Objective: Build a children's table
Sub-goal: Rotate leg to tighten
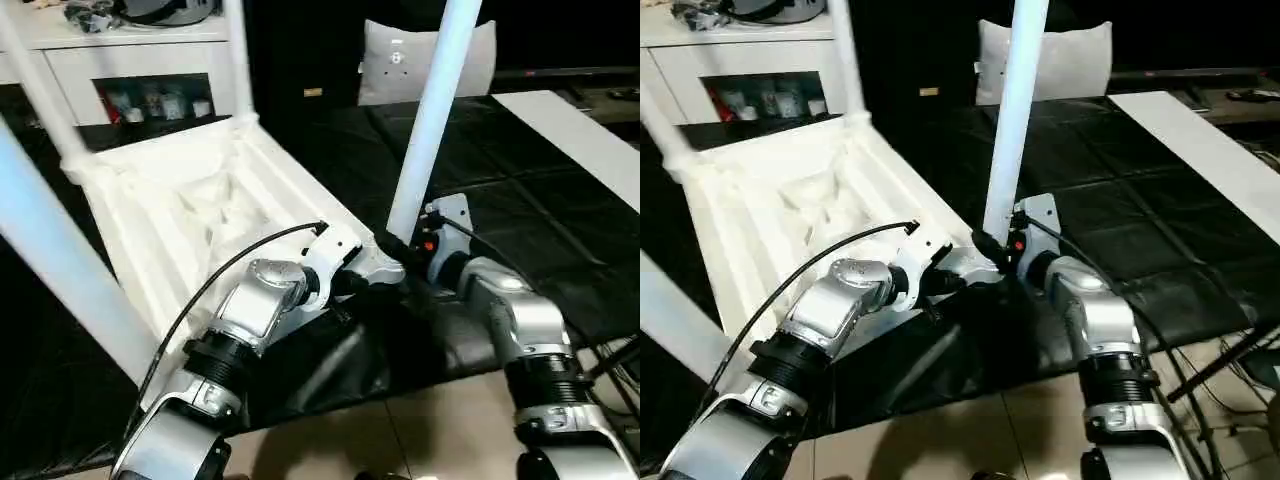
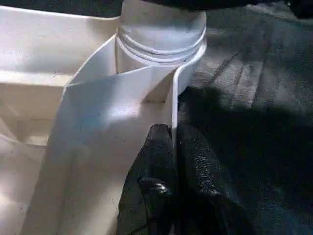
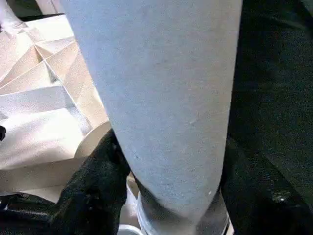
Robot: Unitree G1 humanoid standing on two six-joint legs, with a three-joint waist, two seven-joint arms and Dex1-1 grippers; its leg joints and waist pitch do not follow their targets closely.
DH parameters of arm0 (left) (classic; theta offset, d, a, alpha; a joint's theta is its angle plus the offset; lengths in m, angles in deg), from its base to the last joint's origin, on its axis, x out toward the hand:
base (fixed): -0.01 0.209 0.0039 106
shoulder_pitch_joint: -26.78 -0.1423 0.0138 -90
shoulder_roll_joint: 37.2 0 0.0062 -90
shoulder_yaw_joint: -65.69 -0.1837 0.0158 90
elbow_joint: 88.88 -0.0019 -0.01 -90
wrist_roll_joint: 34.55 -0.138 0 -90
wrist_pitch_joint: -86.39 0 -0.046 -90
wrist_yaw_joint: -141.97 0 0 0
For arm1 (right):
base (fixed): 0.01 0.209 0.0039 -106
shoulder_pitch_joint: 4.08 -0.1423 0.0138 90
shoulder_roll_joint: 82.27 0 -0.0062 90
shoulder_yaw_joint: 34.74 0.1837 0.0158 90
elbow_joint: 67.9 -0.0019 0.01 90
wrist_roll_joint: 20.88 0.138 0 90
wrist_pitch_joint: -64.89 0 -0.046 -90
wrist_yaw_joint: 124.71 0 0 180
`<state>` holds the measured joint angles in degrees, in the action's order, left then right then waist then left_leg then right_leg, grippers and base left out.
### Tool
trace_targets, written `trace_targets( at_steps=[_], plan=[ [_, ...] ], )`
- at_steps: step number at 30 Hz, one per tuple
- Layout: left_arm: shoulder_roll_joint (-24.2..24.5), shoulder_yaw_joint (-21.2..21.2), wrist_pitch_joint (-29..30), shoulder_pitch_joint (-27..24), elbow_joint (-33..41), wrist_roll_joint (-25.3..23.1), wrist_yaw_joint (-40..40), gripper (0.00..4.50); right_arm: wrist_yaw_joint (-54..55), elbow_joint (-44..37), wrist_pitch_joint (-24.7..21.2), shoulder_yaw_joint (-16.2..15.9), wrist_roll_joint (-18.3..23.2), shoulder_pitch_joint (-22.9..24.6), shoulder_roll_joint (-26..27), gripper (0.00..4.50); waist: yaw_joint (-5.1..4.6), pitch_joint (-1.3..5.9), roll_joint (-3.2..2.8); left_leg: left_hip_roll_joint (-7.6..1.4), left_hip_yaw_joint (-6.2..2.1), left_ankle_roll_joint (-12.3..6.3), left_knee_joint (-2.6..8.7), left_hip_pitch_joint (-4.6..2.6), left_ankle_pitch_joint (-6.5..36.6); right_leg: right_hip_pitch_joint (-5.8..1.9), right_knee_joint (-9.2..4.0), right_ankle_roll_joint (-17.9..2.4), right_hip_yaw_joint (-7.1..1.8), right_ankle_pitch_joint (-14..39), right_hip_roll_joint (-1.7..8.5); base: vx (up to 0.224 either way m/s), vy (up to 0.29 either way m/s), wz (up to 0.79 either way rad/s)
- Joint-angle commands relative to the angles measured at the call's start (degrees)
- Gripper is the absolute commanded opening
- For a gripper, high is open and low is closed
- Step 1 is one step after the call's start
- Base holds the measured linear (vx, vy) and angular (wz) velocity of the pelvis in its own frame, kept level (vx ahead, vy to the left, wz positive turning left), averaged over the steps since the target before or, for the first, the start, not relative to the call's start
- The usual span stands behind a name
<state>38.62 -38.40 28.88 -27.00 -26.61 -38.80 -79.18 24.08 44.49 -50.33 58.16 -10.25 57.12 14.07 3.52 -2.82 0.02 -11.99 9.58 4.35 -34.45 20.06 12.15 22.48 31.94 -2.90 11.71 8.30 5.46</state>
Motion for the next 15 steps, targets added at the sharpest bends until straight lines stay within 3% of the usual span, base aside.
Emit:
trace_targets(
  at_steps=[1, 2, 4, 5, 6, 11, 15],
  plan=[
    [-1.56, -2.29, -2.48, 1.19, 3.54, 1.99, -3.44, 0.0, -3.77, 0.08, -1.49, -4.44, 1.23, 1.26, 2.07, 3.04, 0.79, 4.72, 0.61, -1.8, -0.83, -5.16, 3.28, 0.57, 2.11, -3.93, -3.41, -1.98, -4.14, 15.97, 4.56, 0.0, 0.0, 0.0],
    [1.04, -3.95, -4.13, 0.67, 4.27, 0.76, -6.03, 0.0, -8.5, -2.66, -0.4, -4.84, 1.5, 2.85, -0.61, 3.1, 1.23, 4.95, 0.68, -1.86, -0.81, -6.28, 3.05, 0.7, -0.32, -4.07, -2.48, -3.57, -4.52, 11.64, 4.61, 0.0, 0.0, 0.0],
    [2.45, -4.69, -5.24, 0.55, 4.03, 0.09, -7.11, 0.0, -12.12, -3.96, 0.77, -5.14, 2.04, 3.86, -2.89, 3.33, 1.6, 5.03, 0.66, -1.95, -0.78, -7.18, 2.91, 0.78, -2.03, -4.01, -1.9, -4.49, -4.68, 8.82, 4.62, 0.0, 0.0, 0.0],
    [2.81, -4.78, -5.65, 0.54, 3.78, -0.02, -7.34, 0.0, -13.43, -4.26, 1.29, -5.17, 2.36, 4.2, -3.76, 3.46, 2.3, 4.72, 0.61, -1.87, -0.44, -7.96, 2.86, 0.6, -1.49, -3.7, -2.07, -5.12, -4.81, 8.99, 4.57, 0.0, 0.0, 0.0],
    [3.41, -5.02, -6.31, 0.5, 3.61, -0.04, -8.19, 0.0, -15.02, -4.61, 1.67, -5.0, 2.81, 4.56, -5.01, 3.46, 2.37, 4.54, 0.67, -1.79, -0.36, -7.8, 2.93, 0.63, -0.69, -3.69, -2.32, -5.0, -4.8, 10.34, 4.54, 0.0, 0.0, 0.0],
    [7.06, -6.66, -8.78, -0.24, 4.77, 1.08, -14.87, 0.0, -25.03, -7.59, 3.04, -3.92, 5.44, 6.77, -12.28, 3.89, 3.67, 4.11, 0.63, -1.63, -0.09, -5.12, 3.32, -0.06, 5.23, -3.58, -3.91, -1.03, -4.52, 21.21, 4.46, 0.0, 0.0, 0.0],
    [10.24, -8.69, -11.6, -0.54, 5.55, 2.03, -20.92, 0.0, -31.27, -7.99, 4.63, -4.29, 4.91, 7.58, -17.71, 4.24, 4.43, 4.27, 0.62, -1.7, -0.18, -4.27, 3.32, -0.22, 6.23, -3.44, -4.08, -0.01, -4.45, 22.49, 4.38, 0.0, 0.0, 0.0]
  ],
)
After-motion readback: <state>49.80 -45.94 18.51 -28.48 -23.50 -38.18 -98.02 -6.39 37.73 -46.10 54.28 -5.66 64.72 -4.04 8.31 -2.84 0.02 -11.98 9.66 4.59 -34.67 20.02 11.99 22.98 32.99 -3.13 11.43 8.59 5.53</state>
